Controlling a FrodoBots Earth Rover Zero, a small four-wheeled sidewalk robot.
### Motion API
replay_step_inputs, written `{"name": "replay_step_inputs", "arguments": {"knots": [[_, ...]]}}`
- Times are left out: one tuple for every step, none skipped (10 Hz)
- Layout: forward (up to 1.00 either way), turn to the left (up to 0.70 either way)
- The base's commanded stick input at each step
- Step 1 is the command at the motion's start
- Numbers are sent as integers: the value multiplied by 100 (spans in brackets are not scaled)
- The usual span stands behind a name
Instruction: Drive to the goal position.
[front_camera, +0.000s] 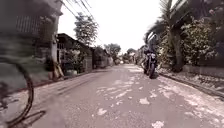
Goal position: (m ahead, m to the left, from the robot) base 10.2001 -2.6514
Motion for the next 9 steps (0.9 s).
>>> {"name": "replay_step_inputs", "arguments": {"knots": [[100, 0], [100, 0], [100, 0], [100, 0], [100, 0], [100, 0], [100, 0], [100, 0], [100, 0]]}}
